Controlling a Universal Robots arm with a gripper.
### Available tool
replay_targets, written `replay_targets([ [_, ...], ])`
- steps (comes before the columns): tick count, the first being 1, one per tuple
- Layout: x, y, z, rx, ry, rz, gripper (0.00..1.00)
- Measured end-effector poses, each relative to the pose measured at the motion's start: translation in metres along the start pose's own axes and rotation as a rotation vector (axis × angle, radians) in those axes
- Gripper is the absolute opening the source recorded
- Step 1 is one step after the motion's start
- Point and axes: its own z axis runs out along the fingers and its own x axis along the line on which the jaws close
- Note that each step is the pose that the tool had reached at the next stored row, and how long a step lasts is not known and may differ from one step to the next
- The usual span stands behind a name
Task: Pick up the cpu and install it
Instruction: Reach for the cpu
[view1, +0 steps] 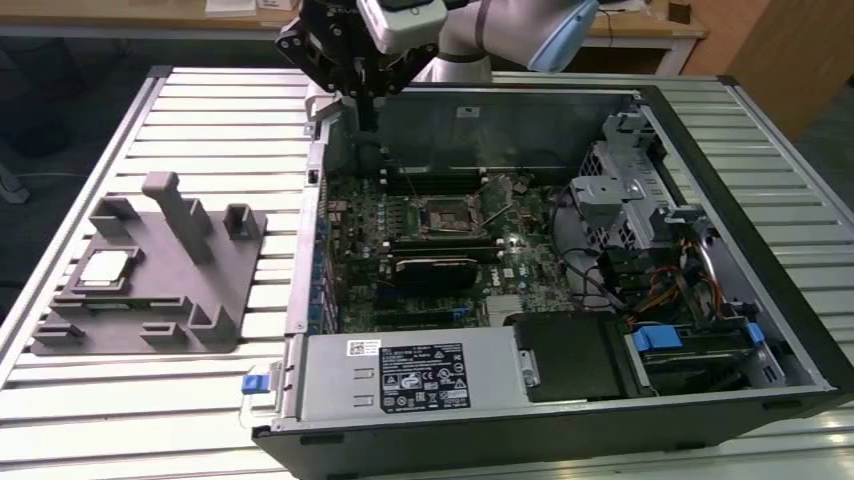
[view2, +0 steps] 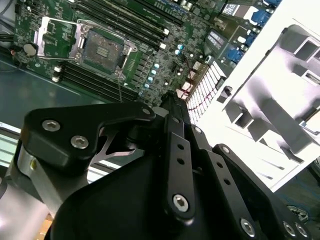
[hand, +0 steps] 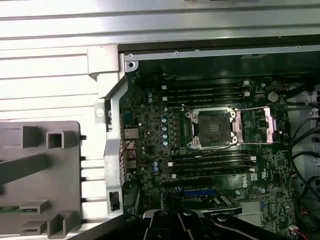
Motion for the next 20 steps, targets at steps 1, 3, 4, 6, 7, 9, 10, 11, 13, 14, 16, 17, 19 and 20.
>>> replay_targets([
  [1,0.0018,-0.0001,0.0000,-0.0002,-0.0001,0.000,0.11],
  [3,0.0054,-0.0004,-0.0001,-0.0005,-0.0001,0.000,0.11],
  [4,0.0071,-0.0005,-0.0002,-0.0008,-0.0002,0.000,0.11],
  [6,0.0103,-0.0008,-0.0003,-0.0012,0.0000,0.000,0.11],
  [7,0.0120,-0.0009,-0.0003,-0.0015,-0.0001,0.000,0.11],
  [9,0.0150,-0.0011,-0.0004,-0.0019,0.0000,0.000,0.11],
  [10,0.0163,-0.0012,-0.0005,-0.0020,0.0000,0.000,0.11],
  [11,0.0179,-0.0014,-0.0005,-0.0022,0.0000,0.001,0.11],
  [13,0.0209,-0.0016,-0.0006,-0.0025,0.0000,0.001,0.11],
  [14,0.0223,-0.0017,-0.0006,-0.0027,0.0000,0.001,0.11],
  [16,0.0246,-0.0019,-0.0007,-0.0031,0.0001,0.001,0.11],
  [17,0.0257,-0.0020,-0.0007,-0.0034,0.0001,0.001,0.11],
  [19,0.0282,-0.0021,-0.0008,-0.0041,0.0002,0.001,0.11],
  [20,0.0295,-0.0022,-0.0009,-0.0044,0.0002,0.001,0.11],
])
